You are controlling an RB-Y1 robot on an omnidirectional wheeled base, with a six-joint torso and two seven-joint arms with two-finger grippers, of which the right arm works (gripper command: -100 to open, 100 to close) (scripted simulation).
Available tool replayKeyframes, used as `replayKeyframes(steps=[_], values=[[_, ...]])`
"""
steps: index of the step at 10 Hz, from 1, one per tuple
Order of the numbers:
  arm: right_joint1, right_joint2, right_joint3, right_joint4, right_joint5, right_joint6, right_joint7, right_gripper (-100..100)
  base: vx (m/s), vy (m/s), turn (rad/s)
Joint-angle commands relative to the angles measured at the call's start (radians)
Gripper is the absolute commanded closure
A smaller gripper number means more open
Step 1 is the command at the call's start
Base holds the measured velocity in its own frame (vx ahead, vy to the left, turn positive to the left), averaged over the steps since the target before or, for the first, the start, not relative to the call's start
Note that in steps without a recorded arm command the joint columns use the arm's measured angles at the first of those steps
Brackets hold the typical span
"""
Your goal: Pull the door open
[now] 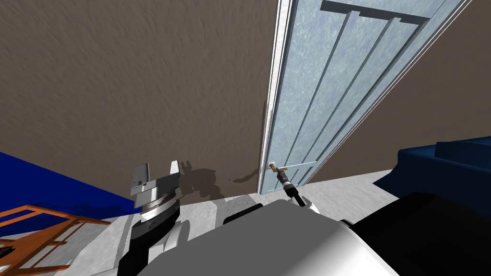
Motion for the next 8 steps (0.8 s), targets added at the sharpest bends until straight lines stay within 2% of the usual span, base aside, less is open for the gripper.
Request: replayKeyframes(steps=[1, 2, 3, 4, 8], values=[[-0.001, 0.002, 0.002, -0.002, 0.001, -0.002, -0.001, 100, -0.008, -0.001, 0.002], [-0.001, 0.002, 0.002, -0.002, 0.001, -0.002, -0.001, 100, 0.0, 0.0, 0.0], [0.014, -0.012, 0.012, 0.002, 0.007, -0.02, -0.016, 100, -0.113, -0.044, 0.124], [0.019, -0.016, 0.016, 0.003, 0.01, -0.028, -0.022, 100, -0.16, -0.044, 0.1], [0.062, -0.057, 0.052, 0.009, 0.033, -0.096, -0.074, 100, -0.179, -0.049, 0.125]])
